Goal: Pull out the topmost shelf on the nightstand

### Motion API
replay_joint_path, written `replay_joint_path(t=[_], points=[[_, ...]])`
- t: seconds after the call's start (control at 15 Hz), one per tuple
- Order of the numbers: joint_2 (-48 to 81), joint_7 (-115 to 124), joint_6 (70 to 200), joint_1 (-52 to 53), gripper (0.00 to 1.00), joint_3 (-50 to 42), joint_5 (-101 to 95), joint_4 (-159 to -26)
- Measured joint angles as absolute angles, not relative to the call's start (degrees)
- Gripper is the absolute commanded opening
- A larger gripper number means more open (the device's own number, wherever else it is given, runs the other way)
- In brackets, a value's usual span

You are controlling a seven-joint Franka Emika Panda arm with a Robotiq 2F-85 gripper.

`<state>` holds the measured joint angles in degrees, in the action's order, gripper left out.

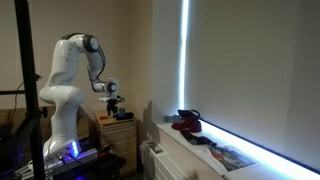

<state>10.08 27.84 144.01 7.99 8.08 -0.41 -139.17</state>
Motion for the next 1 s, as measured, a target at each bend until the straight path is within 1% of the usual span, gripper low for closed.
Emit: replay_joint_path(t=[0.2, 0.47, 0.73, 1.0], points=[[16.27, 28.86, 143.71, 9.32, 1.0, 8.08, -0.37, -132.69], [17.44, 28.98, 145.23, 9.89, 1.0, 7.26, 1.34, -132.23], [24.28, 25.6, 158.87, 9.41, 1.0, 9.57, 17.51, -131.99], [32.29, 20.7, 174.92, 4.93, 1.0, 18.84, 32.52, -130.18]])
